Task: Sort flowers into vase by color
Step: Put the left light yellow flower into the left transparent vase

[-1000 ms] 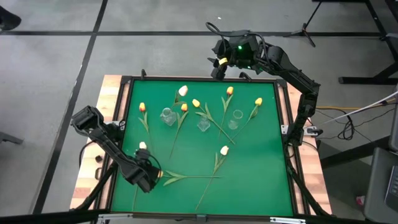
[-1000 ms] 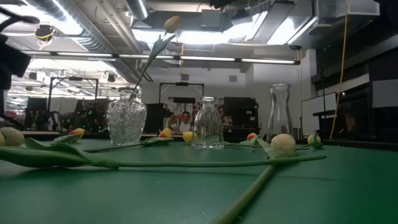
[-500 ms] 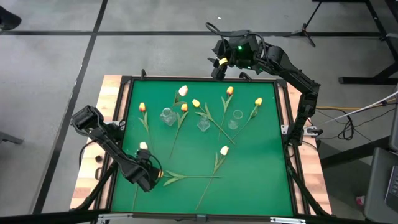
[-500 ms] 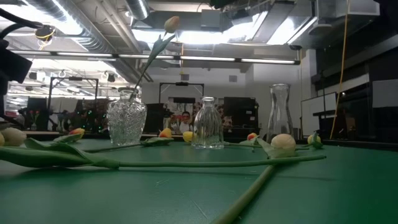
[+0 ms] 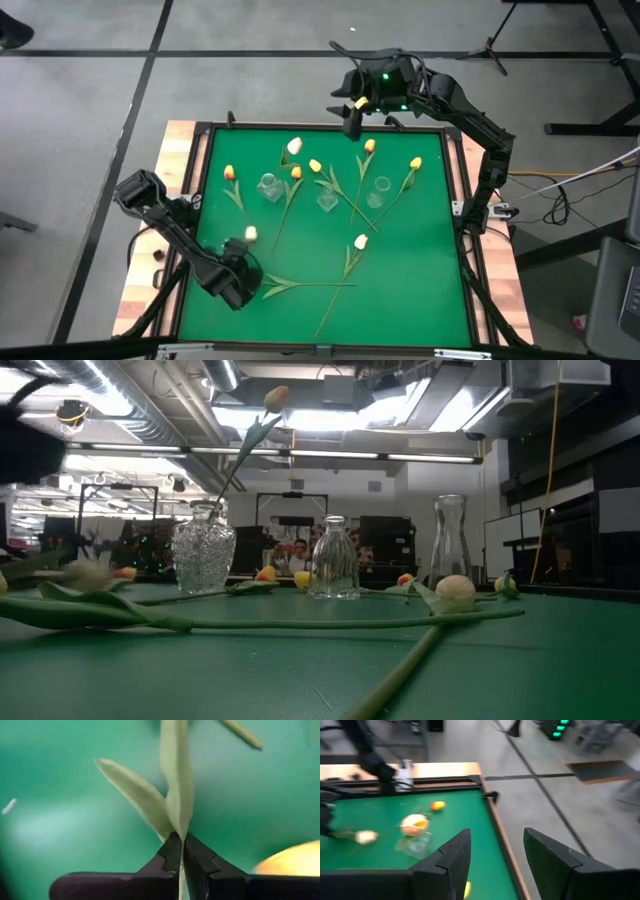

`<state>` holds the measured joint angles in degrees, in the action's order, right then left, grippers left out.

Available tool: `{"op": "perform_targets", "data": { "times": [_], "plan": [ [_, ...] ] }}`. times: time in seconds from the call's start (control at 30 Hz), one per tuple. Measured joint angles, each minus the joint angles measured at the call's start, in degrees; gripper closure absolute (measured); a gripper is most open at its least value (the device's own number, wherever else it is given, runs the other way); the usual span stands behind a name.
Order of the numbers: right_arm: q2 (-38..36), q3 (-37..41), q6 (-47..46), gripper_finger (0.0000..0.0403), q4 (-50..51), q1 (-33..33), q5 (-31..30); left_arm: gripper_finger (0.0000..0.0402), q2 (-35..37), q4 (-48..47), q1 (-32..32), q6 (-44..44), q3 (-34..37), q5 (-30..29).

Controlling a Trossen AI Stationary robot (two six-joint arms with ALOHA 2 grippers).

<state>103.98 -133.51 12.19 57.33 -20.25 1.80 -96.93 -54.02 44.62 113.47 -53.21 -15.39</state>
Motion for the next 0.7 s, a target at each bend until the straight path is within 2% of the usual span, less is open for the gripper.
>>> {"op": "perform_targets", "data": {
  "times": [0.27,0.53,0.7],
  "plan": [
    [0.0,0.0,0.0,0.0219,0.8,0.0,13.7,0.0397,4.5,-1.8,-0.2,0.0,-0.4,-12.8],
    [0.0,0.0,0.0,0.0219,7.5,0.0,19.3,0.0396,11.7,-5.9,-0.1,-1.9,-0.4,-27.8],
    [0.0,1.5,-3.4,0.0219,8.1,1.1,21.9,0.0396,17.7,-5.8,-1.0,-9.5,-0.4,-38.3]
  ]
}}
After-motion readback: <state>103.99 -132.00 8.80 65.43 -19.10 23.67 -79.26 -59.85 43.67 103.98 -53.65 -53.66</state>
